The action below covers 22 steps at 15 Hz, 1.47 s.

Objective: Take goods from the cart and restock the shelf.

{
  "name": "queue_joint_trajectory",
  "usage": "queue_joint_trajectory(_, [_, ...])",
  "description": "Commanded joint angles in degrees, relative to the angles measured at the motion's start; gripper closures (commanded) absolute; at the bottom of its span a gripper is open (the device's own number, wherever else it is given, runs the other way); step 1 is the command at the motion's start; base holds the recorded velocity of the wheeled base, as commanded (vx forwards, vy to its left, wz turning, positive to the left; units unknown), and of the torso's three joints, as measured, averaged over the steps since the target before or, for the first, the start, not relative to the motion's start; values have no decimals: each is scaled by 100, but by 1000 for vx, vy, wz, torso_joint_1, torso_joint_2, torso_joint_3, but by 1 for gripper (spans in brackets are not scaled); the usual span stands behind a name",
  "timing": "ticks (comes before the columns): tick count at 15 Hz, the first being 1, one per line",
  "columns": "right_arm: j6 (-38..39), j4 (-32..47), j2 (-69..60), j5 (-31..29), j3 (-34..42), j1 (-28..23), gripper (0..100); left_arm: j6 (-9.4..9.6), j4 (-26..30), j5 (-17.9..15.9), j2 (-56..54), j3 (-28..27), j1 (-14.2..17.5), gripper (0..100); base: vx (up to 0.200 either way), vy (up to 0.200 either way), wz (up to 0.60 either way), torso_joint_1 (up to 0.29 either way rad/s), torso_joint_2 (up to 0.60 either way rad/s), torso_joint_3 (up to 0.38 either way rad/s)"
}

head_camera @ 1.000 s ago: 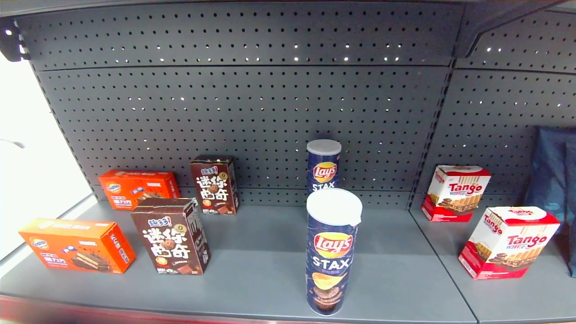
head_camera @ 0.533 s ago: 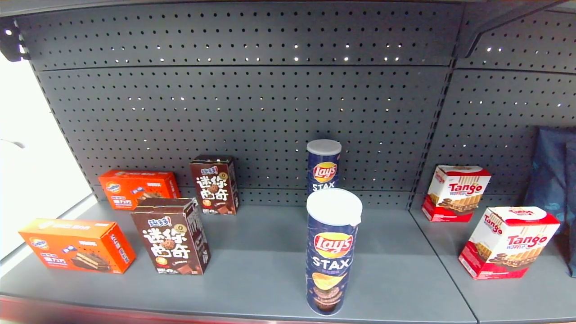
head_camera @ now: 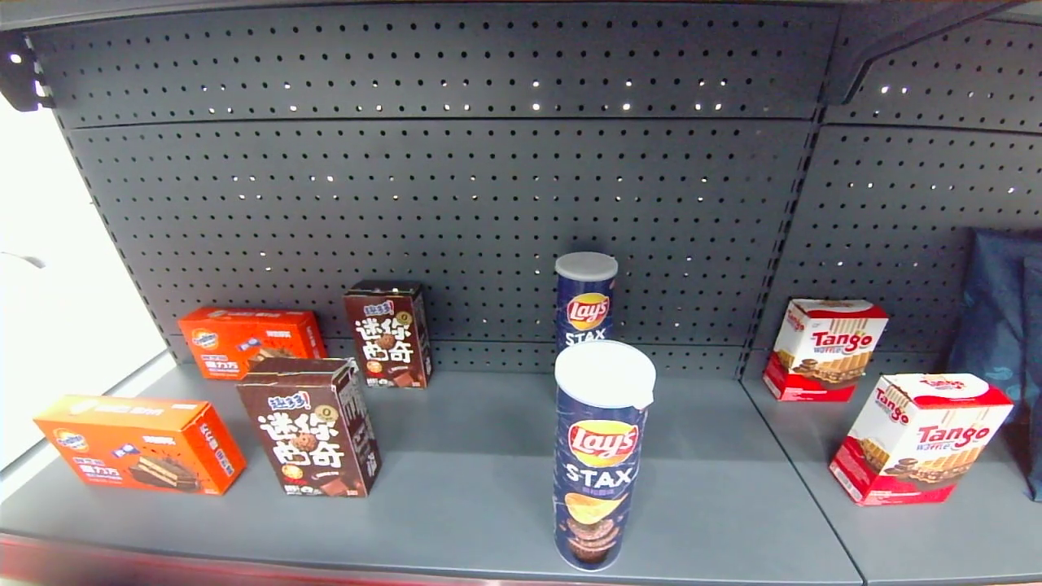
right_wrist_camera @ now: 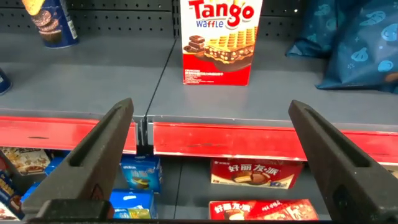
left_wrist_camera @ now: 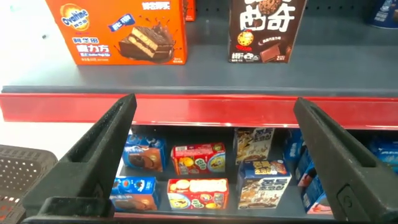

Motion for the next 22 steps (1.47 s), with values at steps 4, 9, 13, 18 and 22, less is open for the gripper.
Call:
queue_joint_trajectory(4, [-2, -2, -15, 4, 0, 1, 0, -25, 10, -117, -391, -6, 261, 0, 0, 0, 0, 0, 0, 0])
queue_joint_trajectory(9, [-2, -2, -15, 4, 0, 1, 0, 1, -7, -144, -444, 3, 235, 0, 0, 0, 0, 0, 0, 0])
queue_joint_trajectory(13, [-2, -2, -15, 4, 0, 1, 0, 54, -7, -170, -444, 3, 235, 0, -100, 0, 0, -1, 0, 1])
queue_joint_trajectory(18, [-2, -2, -15, 13, 0, 1, 0, -17, -7, -188, -444, 3, 235, 0, 0, 0, 0, 0, 0, 0])
queue_joint_trajectory(22, [-2, -2, -15, 13, 0, 1, 0, -8, -7, -188, -444, 3, 235, 0, 0, 0, -300, -1, 1, 2])
